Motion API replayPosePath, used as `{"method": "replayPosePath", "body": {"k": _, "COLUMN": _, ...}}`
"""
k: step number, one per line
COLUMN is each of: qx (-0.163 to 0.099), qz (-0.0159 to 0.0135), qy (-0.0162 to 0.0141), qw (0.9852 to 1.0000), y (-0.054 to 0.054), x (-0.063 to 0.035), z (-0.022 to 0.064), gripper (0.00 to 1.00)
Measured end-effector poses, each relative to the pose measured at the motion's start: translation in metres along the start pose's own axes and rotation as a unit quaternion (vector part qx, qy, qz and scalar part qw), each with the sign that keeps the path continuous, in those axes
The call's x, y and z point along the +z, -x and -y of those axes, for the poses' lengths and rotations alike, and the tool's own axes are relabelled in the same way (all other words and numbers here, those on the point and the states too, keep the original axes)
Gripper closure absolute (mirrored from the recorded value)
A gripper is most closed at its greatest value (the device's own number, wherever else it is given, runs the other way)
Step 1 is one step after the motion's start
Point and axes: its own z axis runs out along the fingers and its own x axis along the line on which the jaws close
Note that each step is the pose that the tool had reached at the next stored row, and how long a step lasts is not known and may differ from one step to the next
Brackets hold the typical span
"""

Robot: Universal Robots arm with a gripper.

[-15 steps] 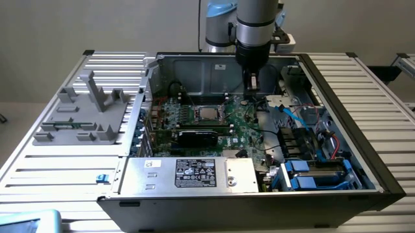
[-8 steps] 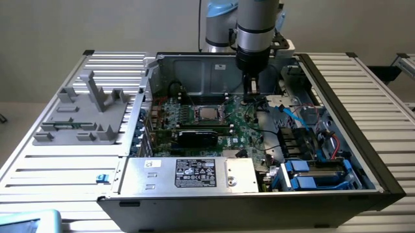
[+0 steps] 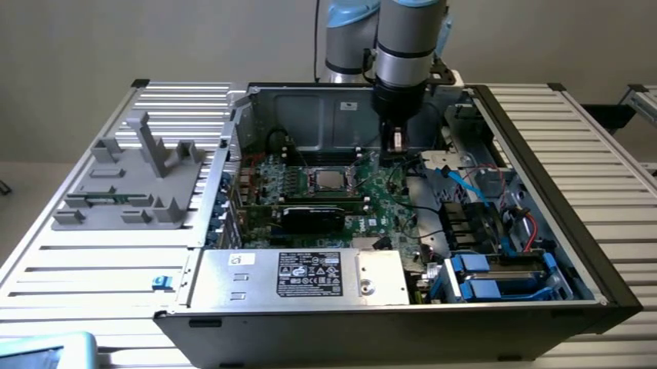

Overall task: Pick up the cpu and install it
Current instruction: 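Close the cpu cover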

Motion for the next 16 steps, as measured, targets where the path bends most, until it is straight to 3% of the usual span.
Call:
{"method": "replayPosePath", "body": {"k": 6, "qx": 0.003, "qz": 0.0005, "qy": -0.0547, "qw": 0.9985, "y": 0.000, "x": 0.0000, "z": 0.0000, "gripper": 0.88}}
{"method": "replayPosePath", "body": {"k": 8, "qx": 0.004, "qz": 0.0009, "qy": -0.0710, "qw": 0.9975, "y": 0.000, "x": 0.0000, "z": 0.0001, "gripper": 0.88}}
{"method": "replayPosePath", "body": {"k": 10, "qx": 0.005, "qz": 0.0011, "qy": -0.0836, "qw": 0.9965, "y": 0.000, "x": -0.0001, "z": 0.0016, "gripper": 0.88}}
{"method": "replayPosePath", "body": {"k": 12, "qx": 0.006, "qz": 0.0014, "qy": -0.0936, "qw": 0.9956, "y": 0.000, "x": -0.0002, "z": 0.0046, "gripper": 0.88}}
{"method": "replayPosePath", "body": {"k": 16, "qx": 0.007, "qz": 0.0017, "qy": -0.1082, "qw": 0.9941, "y": 0.000, "x": -0.0006, "z": 0.0132, "gripper": 0.88}}
